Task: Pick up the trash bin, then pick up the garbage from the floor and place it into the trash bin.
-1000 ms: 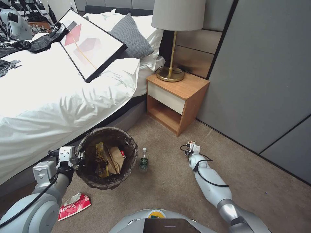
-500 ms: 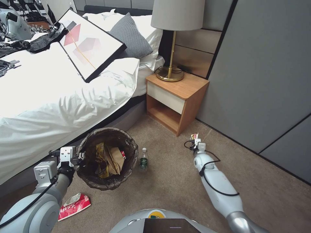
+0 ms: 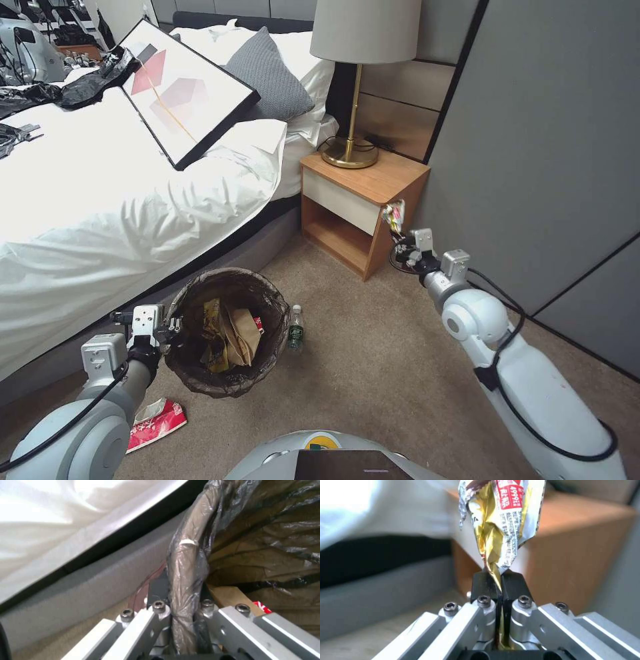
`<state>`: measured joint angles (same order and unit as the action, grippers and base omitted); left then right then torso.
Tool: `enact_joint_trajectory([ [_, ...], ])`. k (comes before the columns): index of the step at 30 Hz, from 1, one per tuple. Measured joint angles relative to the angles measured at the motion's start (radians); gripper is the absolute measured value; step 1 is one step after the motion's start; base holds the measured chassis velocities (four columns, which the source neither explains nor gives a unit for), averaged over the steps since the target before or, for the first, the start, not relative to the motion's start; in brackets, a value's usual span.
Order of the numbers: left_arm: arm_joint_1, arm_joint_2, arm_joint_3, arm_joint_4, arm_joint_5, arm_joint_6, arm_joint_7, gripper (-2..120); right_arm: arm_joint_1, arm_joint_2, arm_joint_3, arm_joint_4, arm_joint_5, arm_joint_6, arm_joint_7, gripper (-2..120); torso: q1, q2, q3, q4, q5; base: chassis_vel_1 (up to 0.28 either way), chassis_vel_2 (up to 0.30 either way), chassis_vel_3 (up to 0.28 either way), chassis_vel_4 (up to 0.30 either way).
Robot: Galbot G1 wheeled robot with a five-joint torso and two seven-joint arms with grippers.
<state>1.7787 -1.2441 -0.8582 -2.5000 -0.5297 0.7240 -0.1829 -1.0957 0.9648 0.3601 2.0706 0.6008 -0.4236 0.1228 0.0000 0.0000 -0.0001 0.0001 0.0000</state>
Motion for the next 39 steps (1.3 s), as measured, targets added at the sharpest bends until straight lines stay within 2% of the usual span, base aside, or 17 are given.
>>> enact_joint_trajectory([
  [6, -0.023, 0.013, 0.002, 0.0, -0.004, 0.0, -0.008, 2, 0.036, -0.024, -0.061, 0.078, 0.047, -0.009, 0.015, 0, 0.0, 0.0, 0.0, -0.0002, 0.0, 0.0, 0.0, 0.0, 0.0],
  [8, -0.029, 0.024, 0.004, 0.0, -0.009, 0.0, -0.009, 2, 0.076, -0.03, -0.125, 0.12, 0.075, -0.016, 0.049, 0, 0.0, 0.0, 0.0, 0.0001, 0.0, 0.0, 0.0, 0.0, 0.0],
  [13, -0.041, 0.052, 0.003, 0.0, -0.012, 0.002, -0.011, 2, 0.144, -0.04, -0.209, 0.177, 0.156, -0.047, 0.079, 0, 0.0, 0.0, 0.0, 0.0002, -0.0001, 0.0, 0.0, 0.0, 0.0],
  [15, -0.055, 0.063, 0.006, 0.0, -0.013, 0.002, -0.014, 2, 0.194, -0.049, -0.281, 0.216, 0.235, -0.075, 0.093, 0, 0.0, 0.0, 0.0, -0.0001, -0.0001, 0.0, 0.0, 0.0, 0.0],
  [22, -0.07, 0.063, 0.022, 0.0, -0.006, 0.003, -0.015, 2, 0.28, -0.058, -0.404, 0.246, 0.301, -0.094, 0.117, 0, 0.0, 0.0, 0.0, -0.0001, -0.0002, 0.0, 0.0, 0.0, 0.0],
  [24, -0.087, 0.063, 0.031, 0.0, -0.001, 0.003, -0.015, 2, 0.367, -0.055, -0.505, 0.255, 0.361, -0.107, 0.151, 0, 0.0, 0.0, 0.0, -0.0001, -0.0001, 0.0, 0.0, 0.0, 0.0],
  [25, -0.087, 0.063, 0.031, 0.0, -0.001, 0.003, -0.015, 2, 0.367, -0.055, -0.505, 0.255, 0.361, -0.107, 0.151, 0, 0.0, 0.0, 0.0, -0.0001, -0.0001, 0.0, 0.0, 0.0, 0.0],
  [27, -0.098, 0.062, 0.033, 0.0, 0.004, 0.004, -0.013, 2, 0.434, -0.064, -0.607, 0.255, 0.386, -0.109, 0.178, 0, 0.0, 0.0, 0.0, 0.0002, -0.0002, 0.0, 0.0, 0.0, 0.0],
  [28, -0.098, 0.062, 0.033, 0.0, 0.004, 0.004, -0.013, 2, 0.434, -0.064, -0.607, 0.255, 0.386, -0.109, 0.178, 0, 0.0, 0.0, 0.0, 0.0002, -0.0002, 0.0, 0.0, 0.0, 0.0],
  [29, -0.105, 0.056, 0.035, 0.0, 0.009, 0.005, -0.013, 2, 0.473, -0.075, -0.665, 0.254, 0.392, -0.113, 0.189, 0, 0.0, 0.0, 0.0, 0.0, -0.0002, 0.0, 0.0, 0.0, 0.0],
  [39, -0.108, 0.028, 0.051, 0.0, 0.022, 0.005, -0.011, 2, 0.538, -0.035, -0.823, 0.272, 0.453, -0.135, 0.304, 0, 0.0, 0.0, 0.0, -0.0001, -0.0001, 0.0, 0.0, 0.0, 0.0],
])
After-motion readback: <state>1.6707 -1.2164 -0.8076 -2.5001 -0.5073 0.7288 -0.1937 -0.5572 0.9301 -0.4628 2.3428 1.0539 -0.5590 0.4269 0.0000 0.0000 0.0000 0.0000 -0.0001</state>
